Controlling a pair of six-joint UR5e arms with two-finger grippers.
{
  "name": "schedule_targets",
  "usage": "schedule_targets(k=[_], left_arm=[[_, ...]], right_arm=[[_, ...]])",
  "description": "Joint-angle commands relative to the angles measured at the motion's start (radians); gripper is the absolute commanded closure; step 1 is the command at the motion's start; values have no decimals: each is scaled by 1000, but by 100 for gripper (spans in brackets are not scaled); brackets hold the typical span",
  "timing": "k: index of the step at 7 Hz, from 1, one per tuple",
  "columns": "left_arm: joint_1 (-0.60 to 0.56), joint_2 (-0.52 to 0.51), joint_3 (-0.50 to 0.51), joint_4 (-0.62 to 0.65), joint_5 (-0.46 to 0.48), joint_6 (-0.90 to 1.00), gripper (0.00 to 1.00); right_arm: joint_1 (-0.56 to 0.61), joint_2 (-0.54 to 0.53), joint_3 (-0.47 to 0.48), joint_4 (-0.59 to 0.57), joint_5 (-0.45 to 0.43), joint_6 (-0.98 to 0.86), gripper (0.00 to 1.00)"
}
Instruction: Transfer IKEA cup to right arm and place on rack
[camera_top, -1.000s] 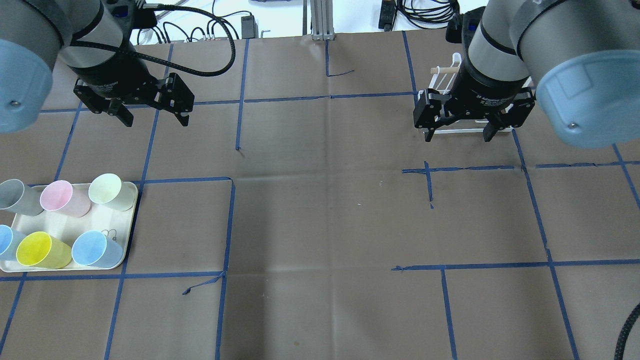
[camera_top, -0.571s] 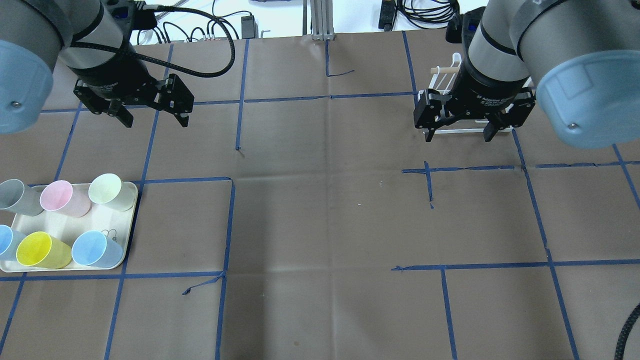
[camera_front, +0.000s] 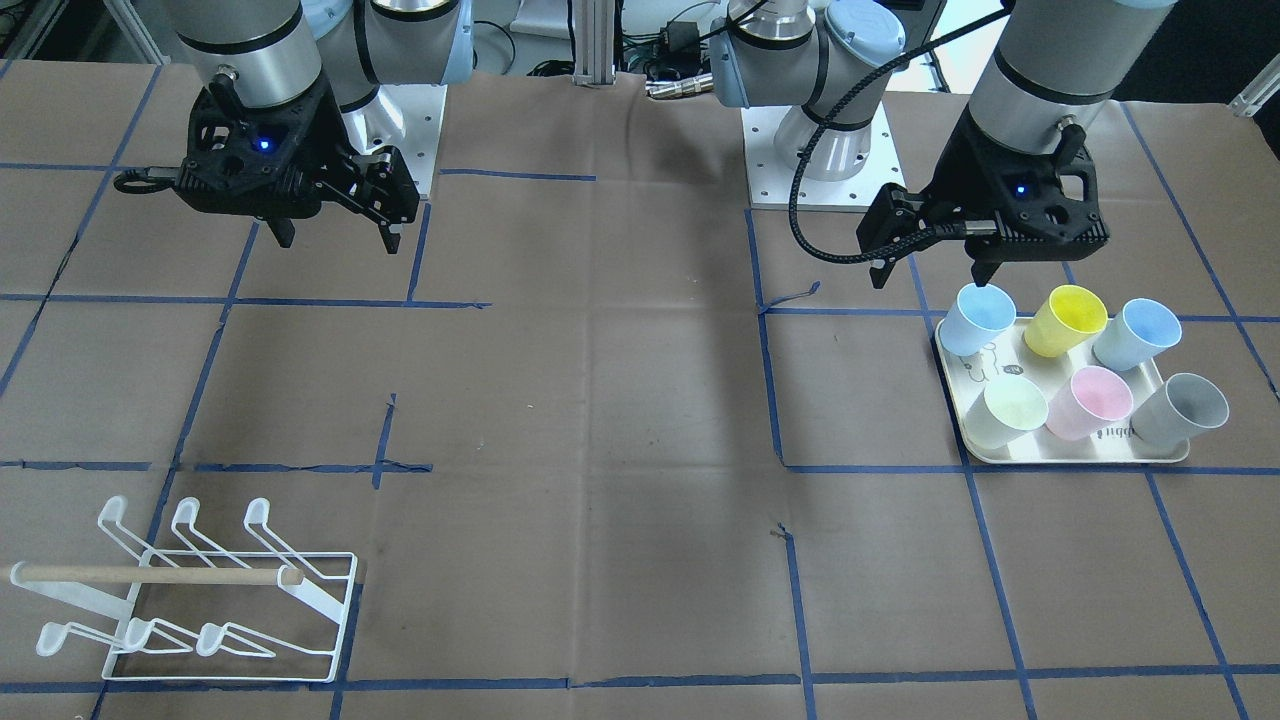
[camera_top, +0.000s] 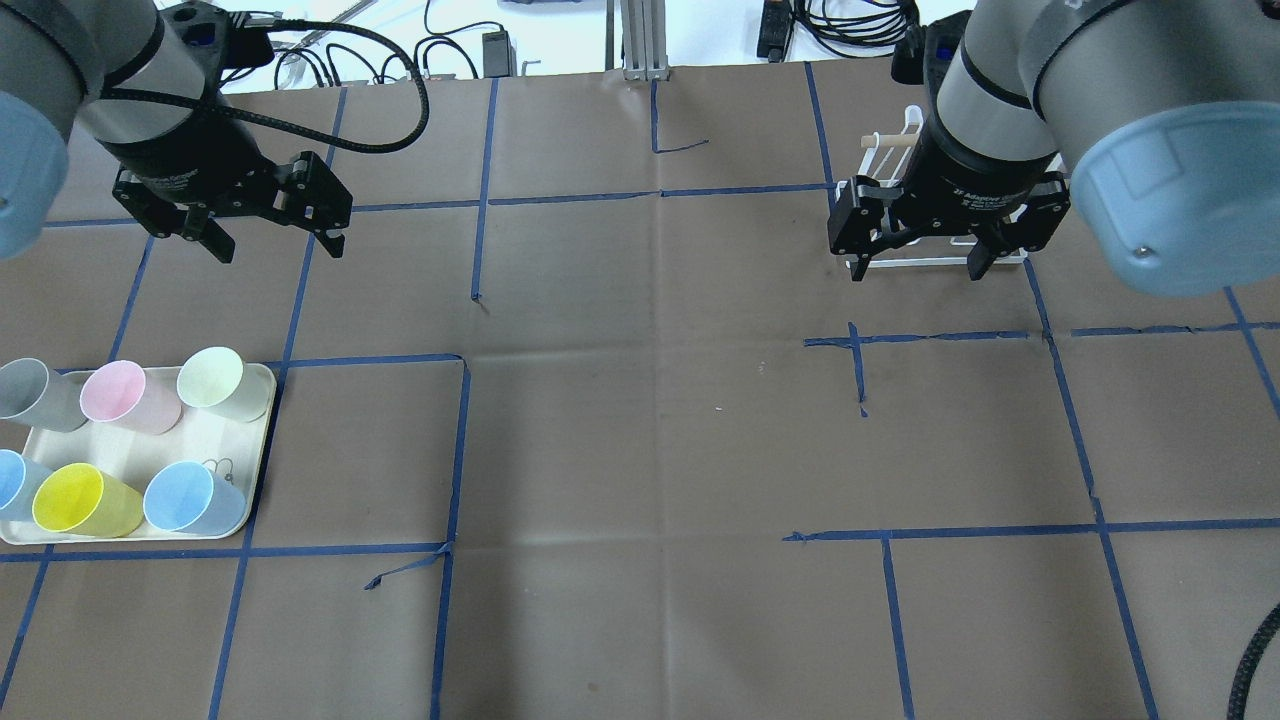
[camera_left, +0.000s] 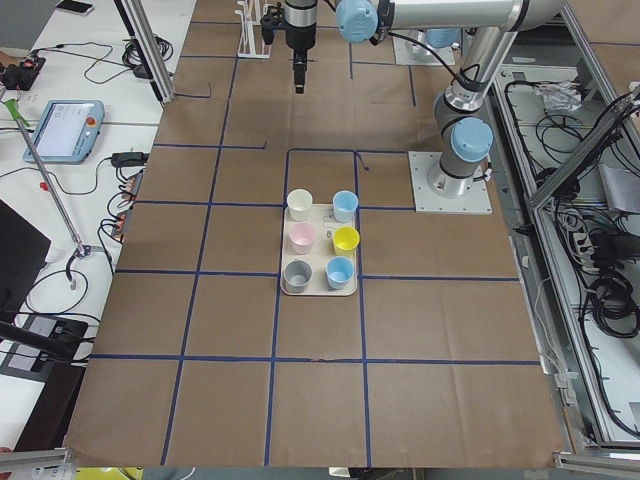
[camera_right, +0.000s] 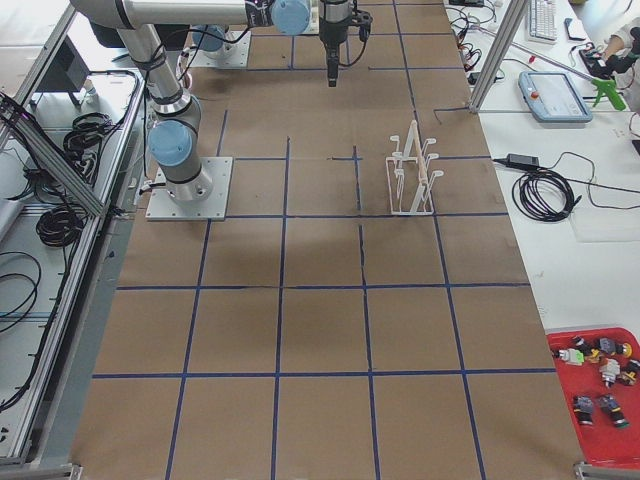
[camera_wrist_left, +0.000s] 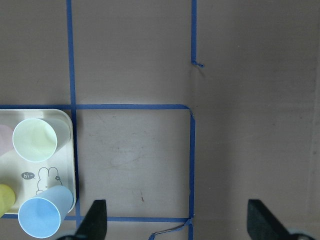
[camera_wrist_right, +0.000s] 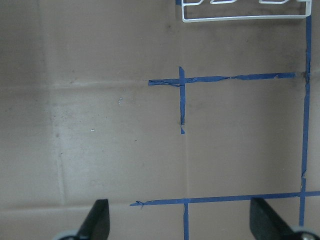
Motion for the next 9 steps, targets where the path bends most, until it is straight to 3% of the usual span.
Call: schedule_targets(k=[1, 3, 4, 7, 9], left_arm=[[132, -3, -31, -7, 1, 167, 0], [334, -10, -102, 20, 2, 388, 0], [377, -16, -119, 57, 4, 419, 0], [376, -65, -200, 143, -16, 360, 0], [375, -105, -289, 296, -15, 349, 0]], right_arm=[[0, 0, 0, -2, 0, -2, 0], [0, 0, 2, -4, 3, 5, 0], [0, 0, 0, -5, 3, 8, 0], [1, 0, 0, -5, 5, 11, 0], [1, 0, 0, -5, 3, 11, 0]])
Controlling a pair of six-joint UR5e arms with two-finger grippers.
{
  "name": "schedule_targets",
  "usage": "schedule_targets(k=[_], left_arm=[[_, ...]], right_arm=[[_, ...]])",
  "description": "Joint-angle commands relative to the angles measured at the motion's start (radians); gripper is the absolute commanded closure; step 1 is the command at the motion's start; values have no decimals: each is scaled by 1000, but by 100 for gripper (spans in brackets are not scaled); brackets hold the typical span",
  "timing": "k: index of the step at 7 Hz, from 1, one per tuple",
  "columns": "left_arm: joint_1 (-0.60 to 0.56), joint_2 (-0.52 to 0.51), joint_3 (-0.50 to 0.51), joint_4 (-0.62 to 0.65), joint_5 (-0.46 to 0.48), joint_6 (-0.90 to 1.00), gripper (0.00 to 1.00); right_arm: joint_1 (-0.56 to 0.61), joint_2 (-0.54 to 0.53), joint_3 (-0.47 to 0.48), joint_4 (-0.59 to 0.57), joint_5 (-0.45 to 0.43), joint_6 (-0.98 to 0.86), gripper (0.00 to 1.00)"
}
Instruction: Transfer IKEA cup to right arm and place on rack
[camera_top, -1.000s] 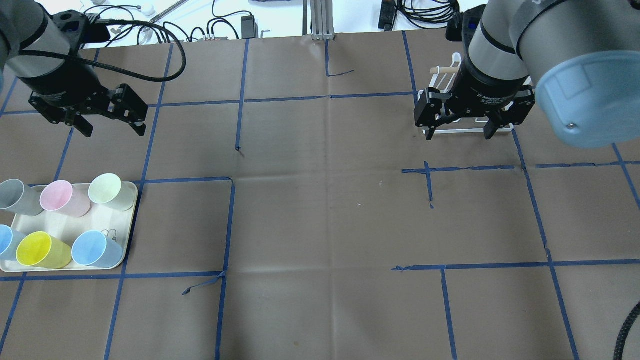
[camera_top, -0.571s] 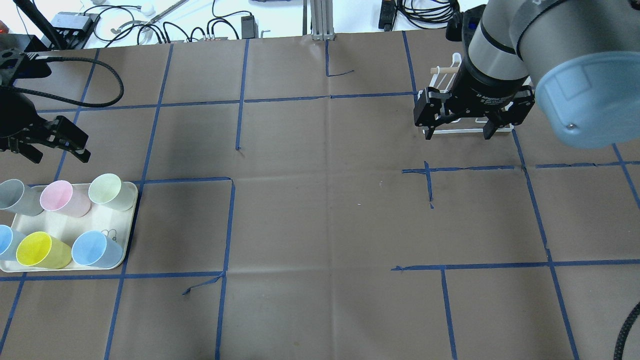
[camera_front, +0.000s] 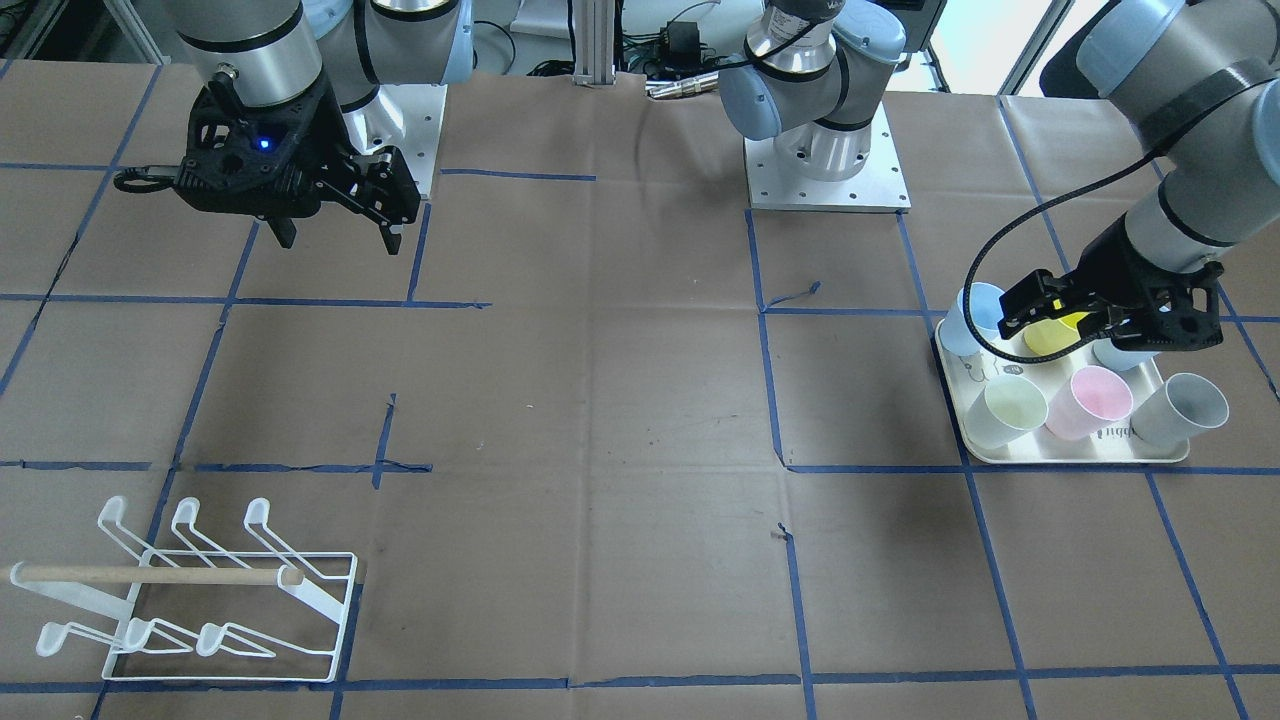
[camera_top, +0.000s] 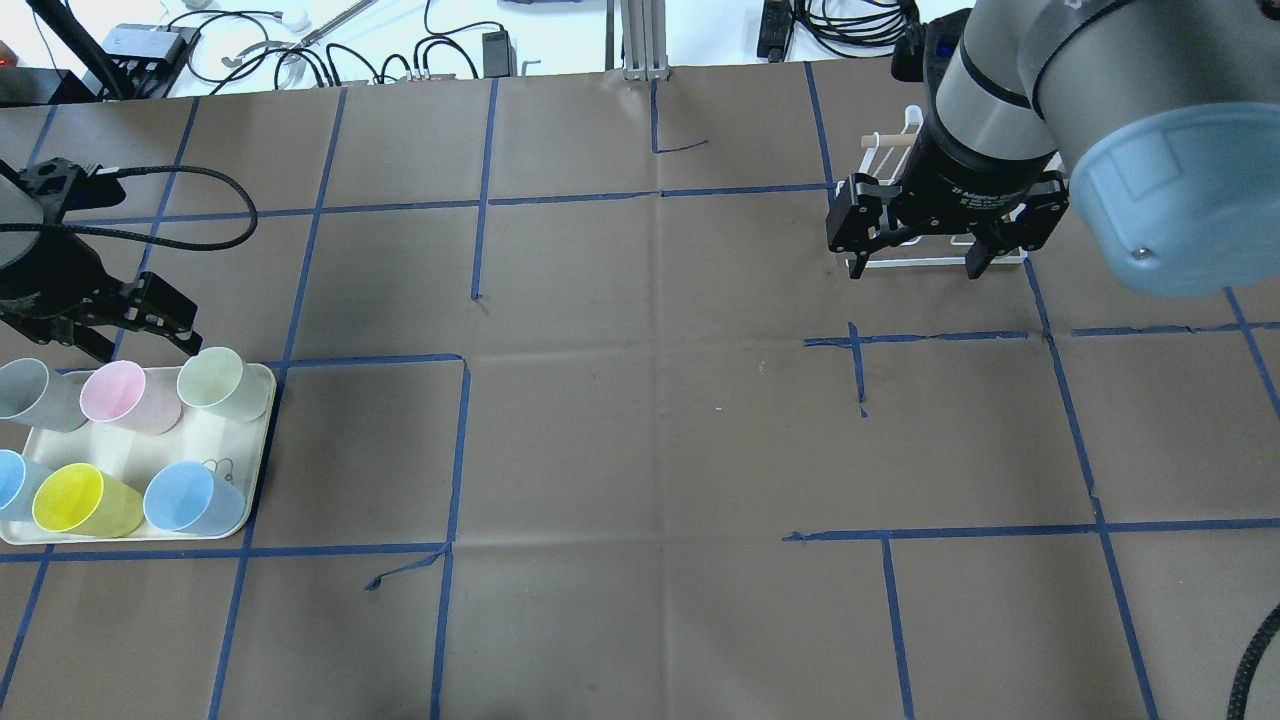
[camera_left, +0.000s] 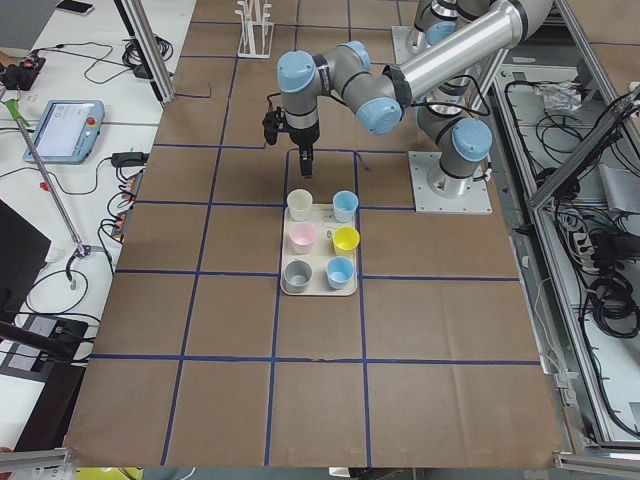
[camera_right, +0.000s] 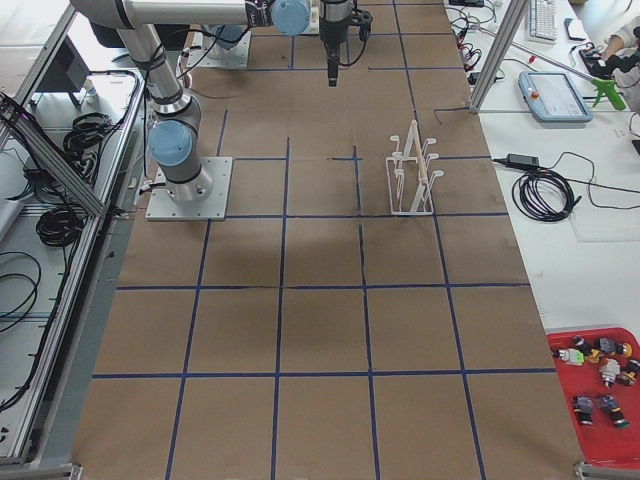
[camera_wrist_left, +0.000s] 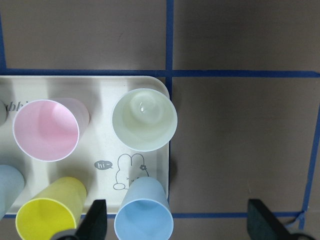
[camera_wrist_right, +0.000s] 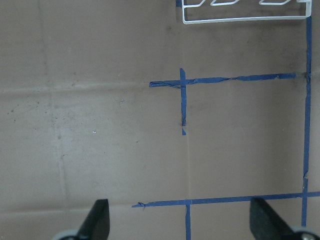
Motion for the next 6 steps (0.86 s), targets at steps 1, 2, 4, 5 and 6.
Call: schedule_targets(k=[1, 2, 4, 5, 6], left_arm=[[-3, -54, -75, 135, 0, -9, 0], [-6, -81, -76, 152, -1, -27, 0], [-25, -129, -76, 187, -1, -30, 0], [-34, -134, -79, 190, -1, -30, 0], [-37, -140, -81, 195, -1, -30, 0]], right_arm=[[0, 0, 0, -2, -1, -1, 0], [0, 0, 0, -2, -1, -3, 0], [0, 0, 0, -2, -1, 3, 0], [0, 0, 0, -2, 1, 5, 0], [0, 0, 0, -2, 1, 5, 0]])
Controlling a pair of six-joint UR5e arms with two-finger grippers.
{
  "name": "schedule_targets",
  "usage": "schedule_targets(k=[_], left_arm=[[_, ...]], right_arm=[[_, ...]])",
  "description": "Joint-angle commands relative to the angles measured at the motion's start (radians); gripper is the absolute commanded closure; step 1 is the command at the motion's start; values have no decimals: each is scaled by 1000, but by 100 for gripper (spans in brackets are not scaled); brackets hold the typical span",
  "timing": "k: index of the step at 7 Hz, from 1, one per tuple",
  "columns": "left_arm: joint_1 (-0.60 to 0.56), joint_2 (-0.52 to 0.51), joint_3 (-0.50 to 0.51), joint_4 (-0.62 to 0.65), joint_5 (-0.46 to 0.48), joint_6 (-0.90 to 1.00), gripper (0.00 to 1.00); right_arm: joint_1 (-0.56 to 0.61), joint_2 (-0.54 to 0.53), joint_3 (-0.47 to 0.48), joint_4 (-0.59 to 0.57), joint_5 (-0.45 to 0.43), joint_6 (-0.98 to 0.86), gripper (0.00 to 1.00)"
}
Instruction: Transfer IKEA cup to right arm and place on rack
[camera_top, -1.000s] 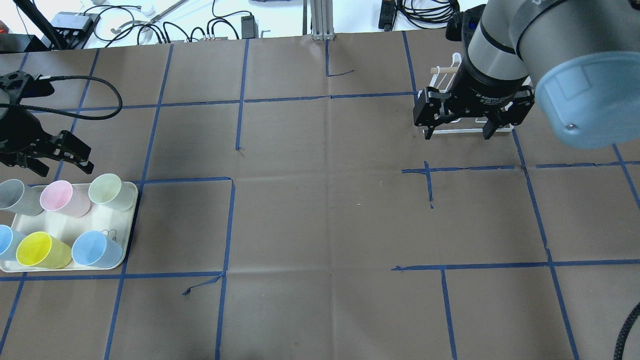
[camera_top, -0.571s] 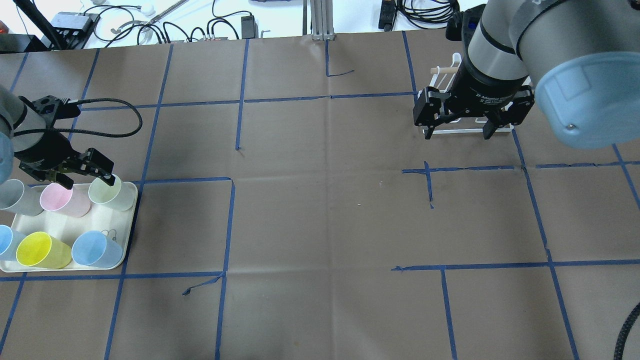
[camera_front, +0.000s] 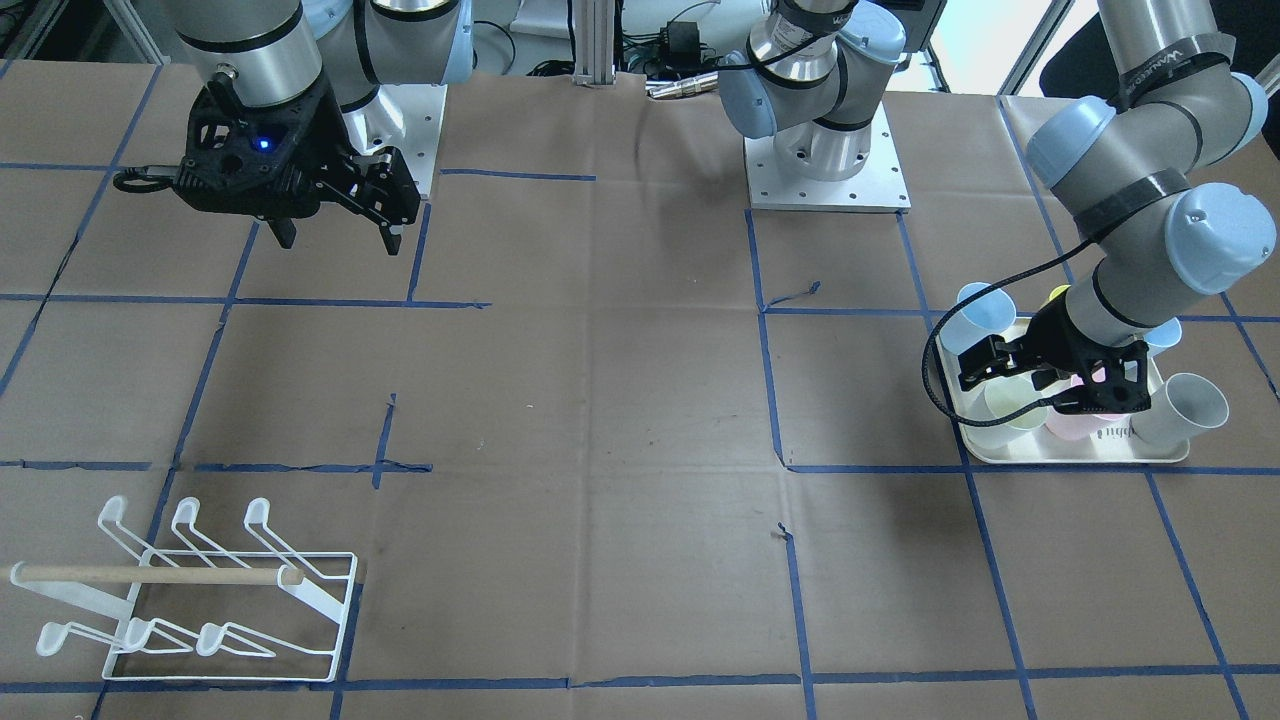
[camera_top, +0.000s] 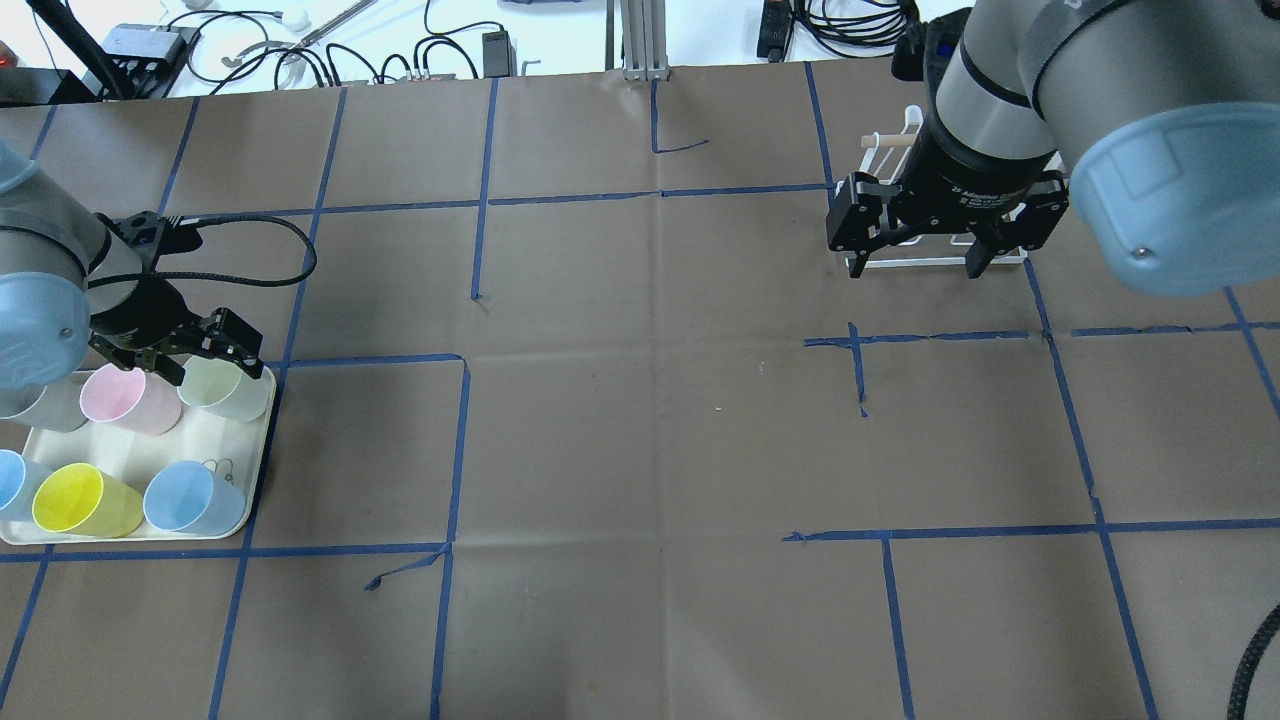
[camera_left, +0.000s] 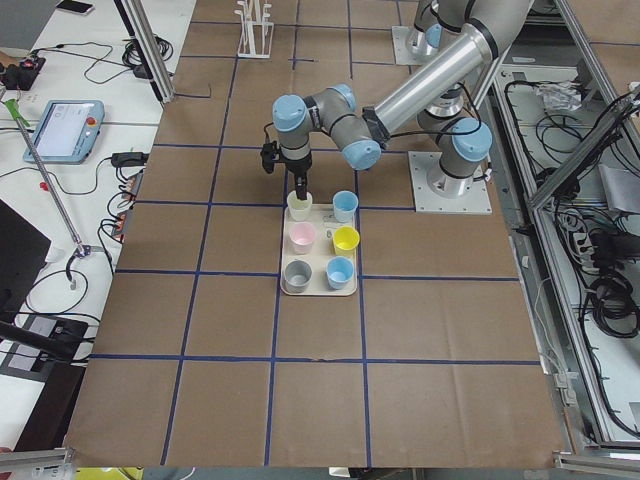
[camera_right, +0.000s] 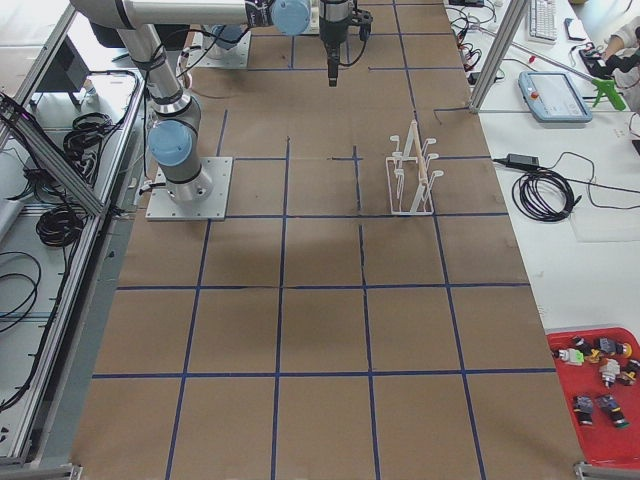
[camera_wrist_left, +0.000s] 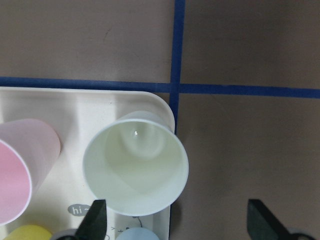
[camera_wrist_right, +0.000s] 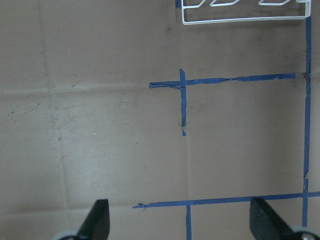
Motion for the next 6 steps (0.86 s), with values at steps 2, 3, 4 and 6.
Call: schedule_targets(k=[2, 3, 4, 6], left_arm=[[-10, -45, -7, 47, 1, 4, 0], [-10, -52, -18, 47, 2, 3, 0], [-8, -52, -40, 73, 5, 3, 0], [-7, -73, -56, 134, 9, 12, 0]], right_arm=[[0, 0, 2, 0, 2, -1, 0], [0, 0, 2, 0, 2, -1, 0], [0, -2, 2, 2, 2, -1, 0], [0, 0, 2, 2, 2, -1, 0]])
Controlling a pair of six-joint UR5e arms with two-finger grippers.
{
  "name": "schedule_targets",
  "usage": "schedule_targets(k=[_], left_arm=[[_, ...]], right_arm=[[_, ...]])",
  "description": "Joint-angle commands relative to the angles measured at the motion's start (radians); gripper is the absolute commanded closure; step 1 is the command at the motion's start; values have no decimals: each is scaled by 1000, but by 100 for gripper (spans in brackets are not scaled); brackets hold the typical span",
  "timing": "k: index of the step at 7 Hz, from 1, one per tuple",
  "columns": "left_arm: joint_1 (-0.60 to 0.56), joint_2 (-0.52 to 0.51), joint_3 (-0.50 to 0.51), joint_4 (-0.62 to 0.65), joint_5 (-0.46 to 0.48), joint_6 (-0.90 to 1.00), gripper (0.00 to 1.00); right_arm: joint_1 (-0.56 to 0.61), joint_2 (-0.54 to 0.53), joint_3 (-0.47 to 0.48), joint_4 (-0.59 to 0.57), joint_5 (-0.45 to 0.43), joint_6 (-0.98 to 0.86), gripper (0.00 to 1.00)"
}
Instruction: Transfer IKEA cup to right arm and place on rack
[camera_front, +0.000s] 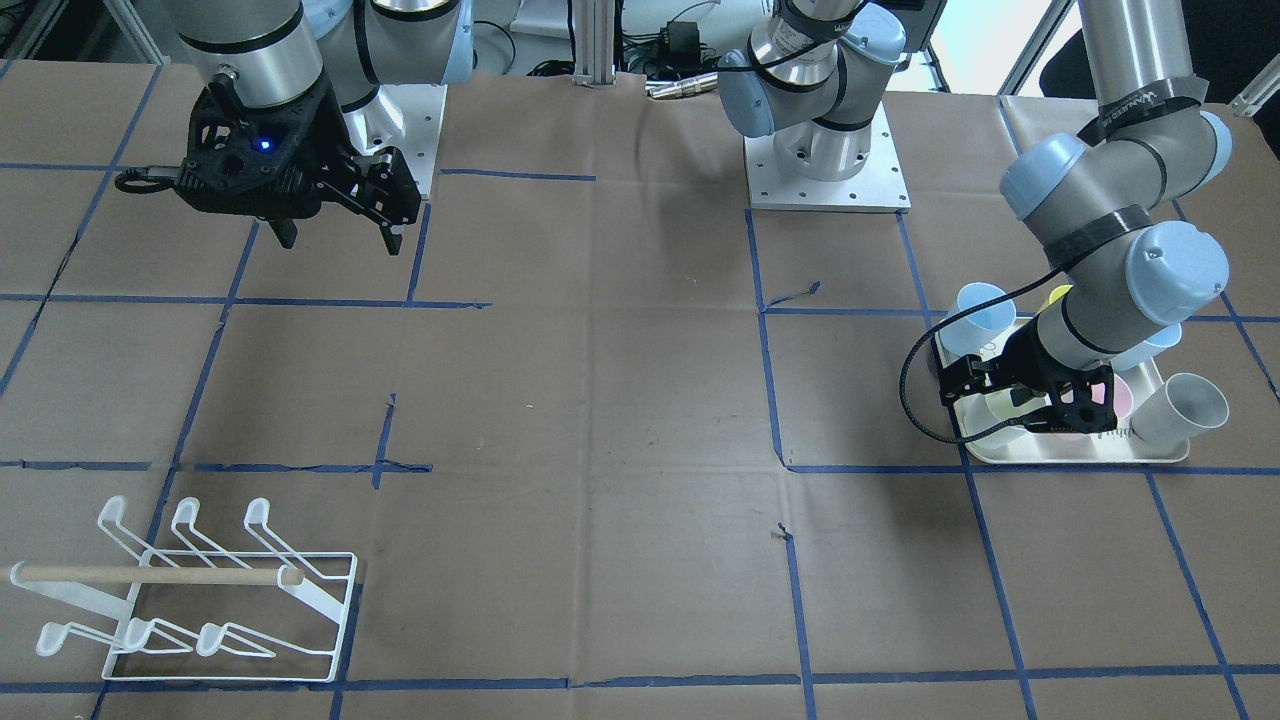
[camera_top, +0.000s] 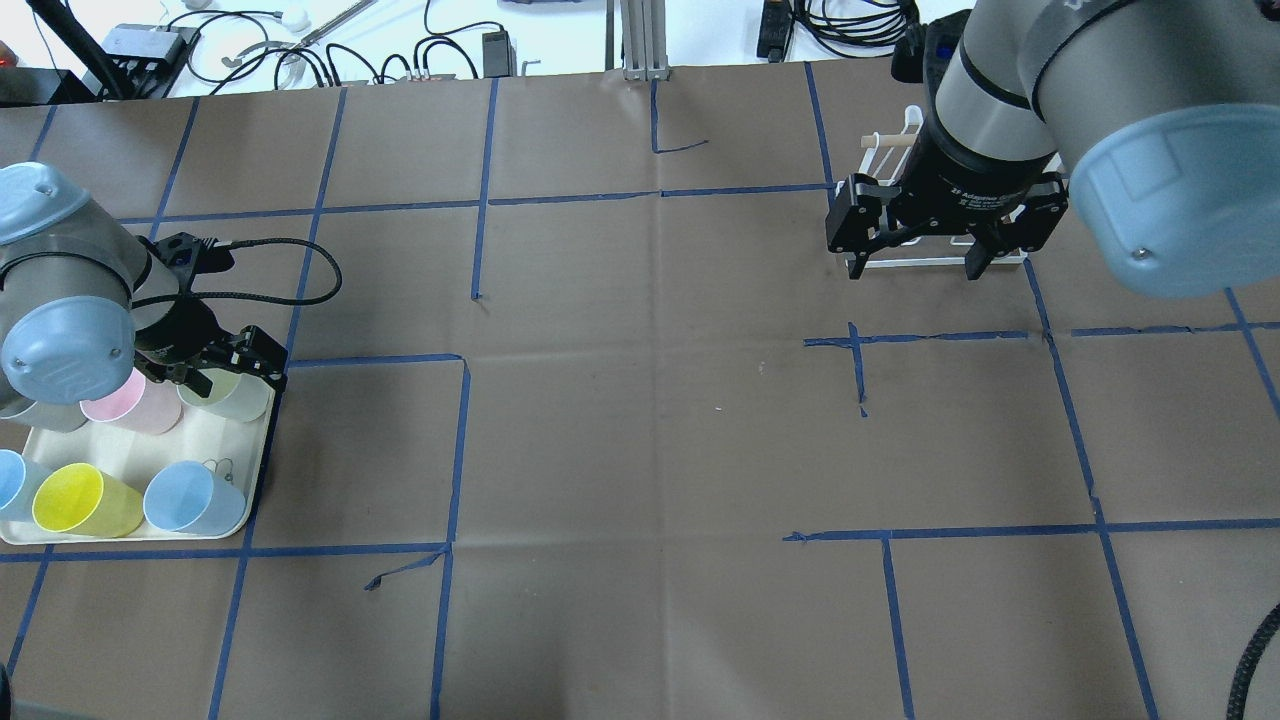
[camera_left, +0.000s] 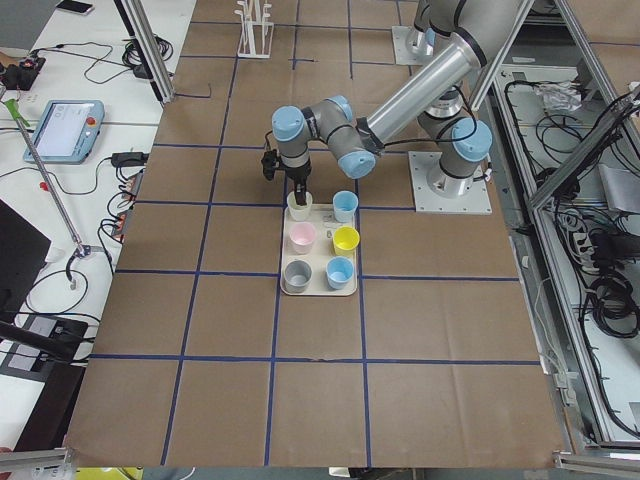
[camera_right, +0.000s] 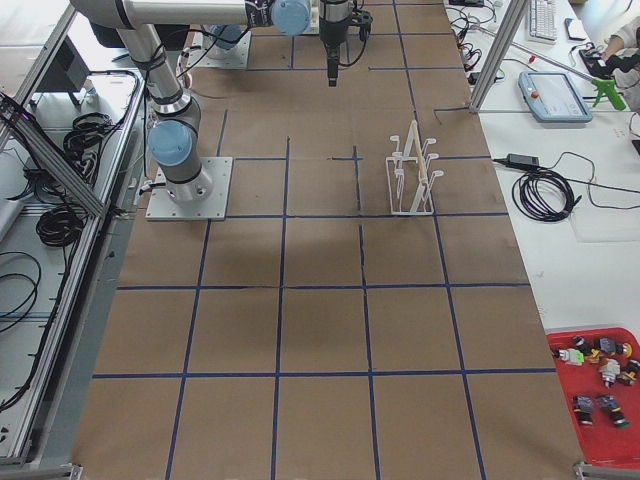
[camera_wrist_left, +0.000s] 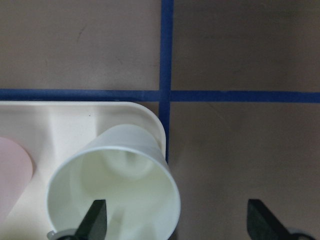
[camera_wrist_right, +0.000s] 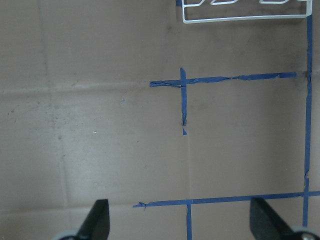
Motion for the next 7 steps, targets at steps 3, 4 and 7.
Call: schedule_targets(k=[3, 4, 7], left_arm=[[1, -25, -4, 67, 2, -7, 42], [1, -17, -1, 60, 6, -7, 68], [1, -6, 3, 46, -3, -7, 100]], right_arm=[[0, 0, 0, 0, 1, -2, 0], [0, 0, 0, 0, 1, -2, 0], [0, 0, 0, -2, 1, 0, 0]])
